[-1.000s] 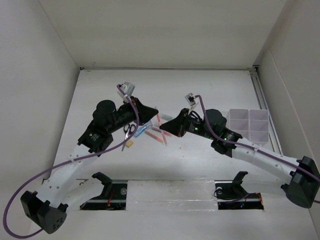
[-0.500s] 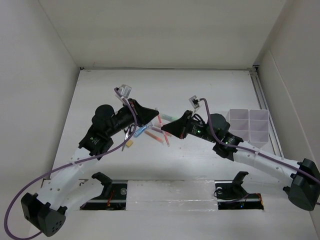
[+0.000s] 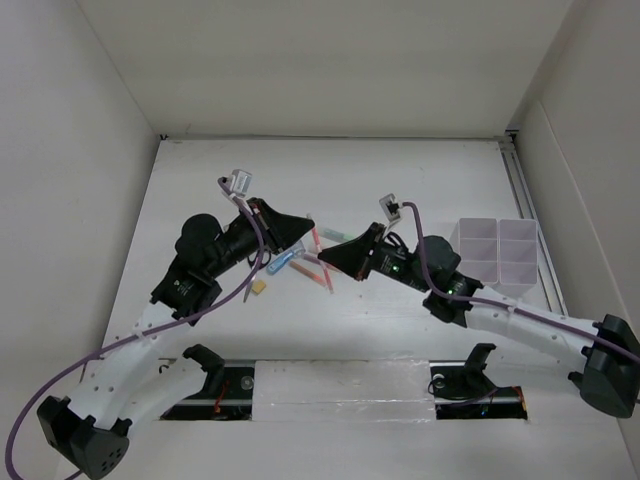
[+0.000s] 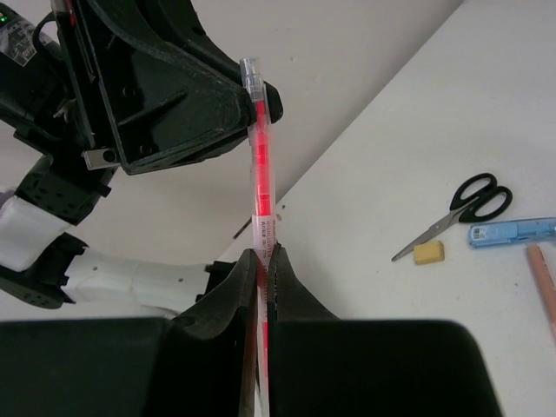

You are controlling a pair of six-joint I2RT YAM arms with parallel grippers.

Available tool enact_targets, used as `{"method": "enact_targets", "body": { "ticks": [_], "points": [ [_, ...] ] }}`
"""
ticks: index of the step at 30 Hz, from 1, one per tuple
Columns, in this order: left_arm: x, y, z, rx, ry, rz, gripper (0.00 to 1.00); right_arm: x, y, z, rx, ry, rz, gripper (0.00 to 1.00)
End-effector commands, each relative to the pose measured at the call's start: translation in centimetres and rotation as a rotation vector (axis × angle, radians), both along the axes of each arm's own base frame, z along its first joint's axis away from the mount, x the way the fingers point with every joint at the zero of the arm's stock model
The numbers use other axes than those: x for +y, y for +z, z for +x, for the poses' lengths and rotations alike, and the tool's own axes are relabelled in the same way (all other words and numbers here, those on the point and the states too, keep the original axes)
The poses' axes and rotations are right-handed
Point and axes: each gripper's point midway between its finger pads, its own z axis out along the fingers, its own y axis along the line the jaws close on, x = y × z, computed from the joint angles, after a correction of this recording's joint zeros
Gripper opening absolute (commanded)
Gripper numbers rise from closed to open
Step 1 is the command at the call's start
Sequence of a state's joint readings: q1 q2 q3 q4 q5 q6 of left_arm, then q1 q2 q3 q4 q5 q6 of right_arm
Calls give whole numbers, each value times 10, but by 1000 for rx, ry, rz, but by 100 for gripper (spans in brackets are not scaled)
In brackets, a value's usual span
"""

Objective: Sort the stationery into containers
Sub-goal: Cap the pen

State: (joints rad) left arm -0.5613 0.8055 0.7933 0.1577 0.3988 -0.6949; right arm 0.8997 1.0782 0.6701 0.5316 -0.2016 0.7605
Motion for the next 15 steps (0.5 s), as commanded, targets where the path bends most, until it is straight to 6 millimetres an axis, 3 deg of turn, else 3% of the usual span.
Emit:
{"method": "enact_targets", "body": {
  "ticks": [1,8,12,15],
  "points": [
    [-3,-12,-10,32,-40,17,0,-11,60,10,-100,-110,204,0],
    [-3,-16,-10,40,-40,22,0,-10,54,15,-44,-151,217,0],
    [-2,-21,-7,17,-42,81,0,0,64,12,-90,-104,198,0],
    [-4,-21,-8,14,-64,115,0,2,55,15,-102,-111,159,0]
  ]
}}
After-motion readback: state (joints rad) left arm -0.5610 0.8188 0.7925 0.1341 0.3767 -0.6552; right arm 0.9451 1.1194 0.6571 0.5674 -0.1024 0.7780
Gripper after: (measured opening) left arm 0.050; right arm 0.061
